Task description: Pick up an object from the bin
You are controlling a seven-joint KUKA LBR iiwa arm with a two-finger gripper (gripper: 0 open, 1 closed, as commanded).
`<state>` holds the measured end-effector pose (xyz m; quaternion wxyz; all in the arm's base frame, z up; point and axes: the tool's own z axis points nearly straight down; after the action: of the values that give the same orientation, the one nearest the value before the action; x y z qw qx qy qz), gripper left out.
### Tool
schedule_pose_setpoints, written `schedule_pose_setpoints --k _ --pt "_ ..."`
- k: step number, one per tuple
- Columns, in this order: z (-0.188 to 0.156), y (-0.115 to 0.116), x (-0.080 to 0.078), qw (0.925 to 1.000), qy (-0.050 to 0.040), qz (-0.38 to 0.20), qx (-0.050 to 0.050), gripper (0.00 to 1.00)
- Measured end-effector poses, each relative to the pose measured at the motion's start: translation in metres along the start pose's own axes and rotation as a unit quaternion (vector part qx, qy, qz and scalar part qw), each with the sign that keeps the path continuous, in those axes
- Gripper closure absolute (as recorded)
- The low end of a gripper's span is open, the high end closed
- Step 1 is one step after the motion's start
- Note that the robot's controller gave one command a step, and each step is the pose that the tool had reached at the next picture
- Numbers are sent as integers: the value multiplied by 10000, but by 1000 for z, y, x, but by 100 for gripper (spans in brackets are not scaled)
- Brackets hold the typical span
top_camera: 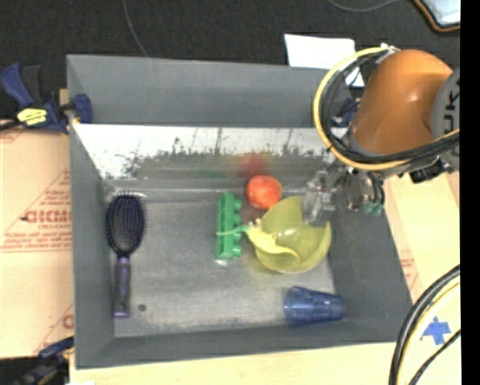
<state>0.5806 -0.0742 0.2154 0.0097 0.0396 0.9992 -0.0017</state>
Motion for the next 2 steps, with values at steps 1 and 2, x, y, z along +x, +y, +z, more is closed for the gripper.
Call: schedule_pose_setpoints --k 1,2 --pt "0 0 0 10000 0 -1 0 100" --pt "-54 -76 -34 9985 -61 -546 31 100"
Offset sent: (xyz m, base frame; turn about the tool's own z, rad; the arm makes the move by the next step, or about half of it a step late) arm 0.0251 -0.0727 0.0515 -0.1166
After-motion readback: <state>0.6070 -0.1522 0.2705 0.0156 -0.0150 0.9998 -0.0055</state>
